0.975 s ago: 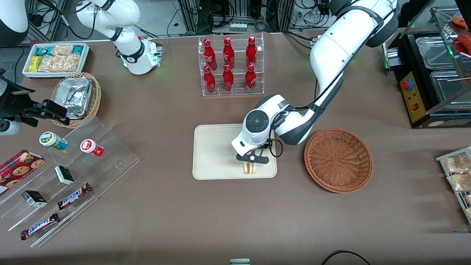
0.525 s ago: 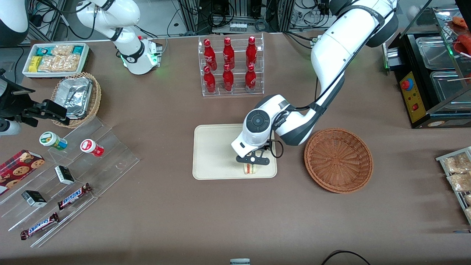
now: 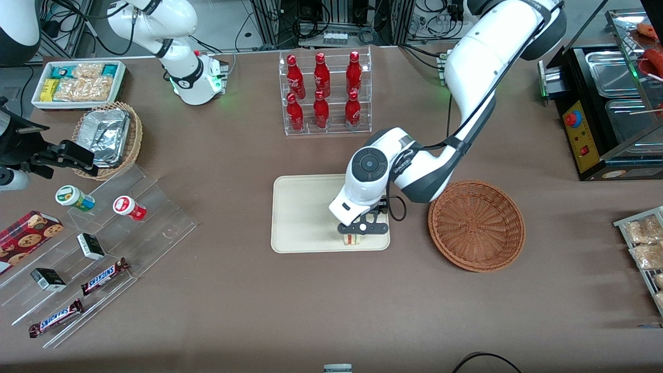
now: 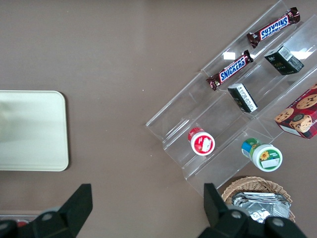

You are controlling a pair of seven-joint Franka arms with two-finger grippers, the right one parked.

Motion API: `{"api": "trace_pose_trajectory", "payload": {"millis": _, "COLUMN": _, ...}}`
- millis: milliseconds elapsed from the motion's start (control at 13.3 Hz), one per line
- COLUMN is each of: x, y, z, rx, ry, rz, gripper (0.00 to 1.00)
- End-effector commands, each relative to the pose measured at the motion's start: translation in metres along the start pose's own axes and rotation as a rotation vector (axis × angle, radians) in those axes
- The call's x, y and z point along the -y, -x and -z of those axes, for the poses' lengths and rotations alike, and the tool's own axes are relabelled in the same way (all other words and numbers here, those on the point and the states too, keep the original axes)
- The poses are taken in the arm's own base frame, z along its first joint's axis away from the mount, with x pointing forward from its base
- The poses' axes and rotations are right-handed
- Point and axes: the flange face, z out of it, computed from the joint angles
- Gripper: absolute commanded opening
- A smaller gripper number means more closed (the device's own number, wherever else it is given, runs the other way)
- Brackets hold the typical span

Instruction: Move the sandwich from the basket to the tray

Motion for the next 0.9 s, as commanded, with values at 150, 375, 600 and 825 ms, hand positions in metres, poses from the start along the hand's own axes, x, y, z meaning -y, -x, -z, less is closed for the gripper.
{"api": "trace_pose_trajectory", "payload": {"millis": 150, "x": 0.030, "y": -0.020, "z": 0.073, "rx": -0.052, "ry": -0.041, "rz": 0.001, "gripper": 1.00}}
{"api": "trace_pose_trajectory", "payload": {"millis": 375, "x": 0.058, "y": -0.027, "z": 0.117, "rx": -0.086, "ry": -0.084, "rz": 0.013, "gripper": 1.00}}
{"api": "trace_pose_trajectory", "payload": {"millis": 600, "x": 0.113, "y": -0.047, "z": 0.162, "rx": -0.100, "ry": -0.053, "rz": 0.071, "gripper": 1.00}}
{"api": "trace_pose_trajectory", "payload": {"millis": 825, "x": 0.157, "y": -0.054, "z": 0.193, "rx": -0.101, "ry": -0.074, "rz": 0.117, "gripper": 1.00}}
